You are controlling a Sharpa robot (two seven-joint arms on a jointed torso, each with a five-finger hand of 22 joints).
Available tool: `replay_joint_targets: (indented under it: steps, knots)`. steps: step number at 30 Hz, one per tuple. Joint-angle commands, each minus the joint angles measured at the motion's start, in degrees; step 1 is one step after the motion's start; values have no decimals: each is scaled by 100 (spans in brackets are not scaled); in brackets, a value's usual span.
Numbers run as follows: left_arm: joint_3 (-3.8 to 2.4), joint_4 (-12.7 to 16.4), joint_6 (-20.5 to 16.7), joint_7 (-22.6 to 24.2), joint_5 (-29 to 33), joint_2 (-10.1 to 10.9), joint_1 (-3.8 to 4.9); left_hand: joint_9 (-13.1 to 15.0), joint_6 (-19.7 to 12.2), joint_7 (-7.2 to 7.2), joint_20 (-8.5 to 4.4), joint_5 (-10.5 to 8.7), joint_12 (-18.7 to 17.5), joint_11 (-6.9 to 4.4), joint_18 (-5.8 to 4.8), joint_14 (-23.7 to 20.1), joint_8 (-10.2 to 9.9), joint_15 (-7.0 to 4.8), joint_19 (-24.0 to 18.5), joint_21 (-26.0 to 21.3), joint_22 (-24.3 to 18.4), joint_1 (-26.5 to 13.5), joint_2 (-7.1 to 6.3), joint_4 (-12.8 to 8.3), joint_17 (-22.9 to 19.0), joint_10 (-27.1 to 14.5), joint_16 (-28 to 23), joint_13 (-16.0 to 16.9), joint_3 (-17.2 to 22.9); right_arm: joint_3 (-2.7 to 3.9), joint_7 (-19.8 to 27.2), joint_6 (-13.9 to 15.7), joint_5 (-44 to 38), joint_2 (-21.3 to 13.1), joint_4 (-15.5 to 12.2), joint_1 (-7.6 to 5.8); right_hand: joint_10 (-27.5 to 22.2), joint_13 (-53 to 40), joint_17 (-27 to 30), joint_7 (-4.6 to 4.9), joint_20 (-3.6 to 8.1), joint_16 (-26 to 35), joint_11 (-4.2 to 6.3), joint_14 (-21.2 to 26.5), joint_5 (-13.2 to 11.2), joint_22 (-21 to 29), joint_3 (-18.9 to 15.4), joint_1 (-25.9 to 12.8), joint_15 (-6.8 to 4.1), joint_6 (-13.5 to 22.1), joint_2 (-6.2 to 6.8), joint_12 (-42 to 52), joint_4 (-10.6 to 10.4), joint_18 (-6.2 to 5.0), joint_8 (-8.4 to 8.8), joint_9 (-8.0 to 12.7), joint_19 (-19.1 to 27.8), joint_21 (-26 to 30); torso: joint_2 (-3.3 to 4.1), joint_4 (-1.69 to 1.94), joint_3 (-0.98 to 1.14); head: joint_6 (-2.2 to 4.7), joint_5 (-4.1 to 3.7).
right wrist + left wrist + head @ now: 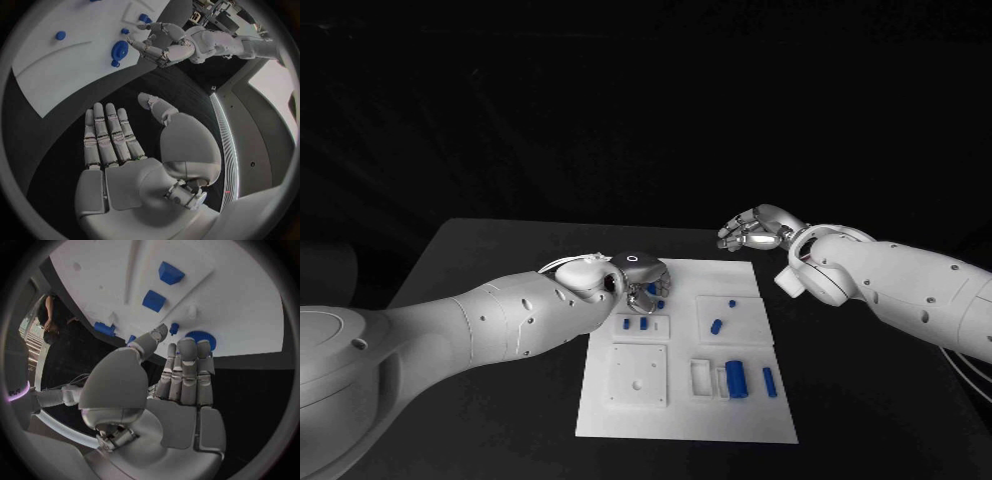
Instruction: Assemble the parts on the task board
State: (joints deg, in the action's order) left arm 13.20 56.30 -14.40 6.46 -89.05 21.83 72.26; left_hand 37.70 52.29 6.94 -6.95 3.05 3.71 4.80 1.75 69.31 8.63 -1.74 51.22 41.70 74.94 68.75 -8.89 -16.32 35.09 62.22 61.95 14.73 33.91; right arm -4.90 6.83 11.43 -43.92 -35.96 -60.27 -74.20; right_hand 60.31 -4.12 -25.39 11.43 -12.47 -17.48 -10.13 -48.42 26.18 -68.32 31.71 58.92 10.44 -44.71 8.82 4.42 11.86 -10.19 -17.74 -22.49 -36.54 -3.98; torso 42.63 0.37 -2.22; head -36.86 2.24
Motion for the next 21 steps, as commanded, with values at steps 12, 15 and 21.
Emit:
replay_joint_targets:
  steps: [12,15,21]
  knots:
    - [-4,-187,134,-17,-26,-127,-54,-67,7,53,-55,-22,23,-8,147,87,-2,-8,95,101,120,-36,134,8,54,27,147,-102,30,5,49,3,-36,-55,-100,0,0,5,-2,88,-22,-38,-29,18,35,-10,3,-26,1,11,-6,-19,29,-72,-24,8,28,20,-2,-3,3,-33,-30]
    - [-4,-238,112,-25,-26,-166,-76,-81,-3,70,-51,-22,22,-5,149,81,-8,-6,89,102,117,-38,152,9,51,36,147,-116,40,5,52,5,-37,-50,-103,0,0,5,-1,88,-22,-38,-29,18,36,-10,3,-26,1,11,-5,-18,29,-72,-25,8,27,19,-6,-1,3,-35,-40]
    - [-6,-326,146,-14,-9,-230,-109,-109,-33,94,-45,-21,8,4,156,78,-26,3,87,107,112,-32,184,6,48,25,152,-151,59,5,53,4,-37,-46,-110,0,0,5,-1,88,-22,-39,-29,18,36,-11,4,-27,1,10,-4,-18,27,-72,-26,8,27,19,-5,-5,3,-28,-46]
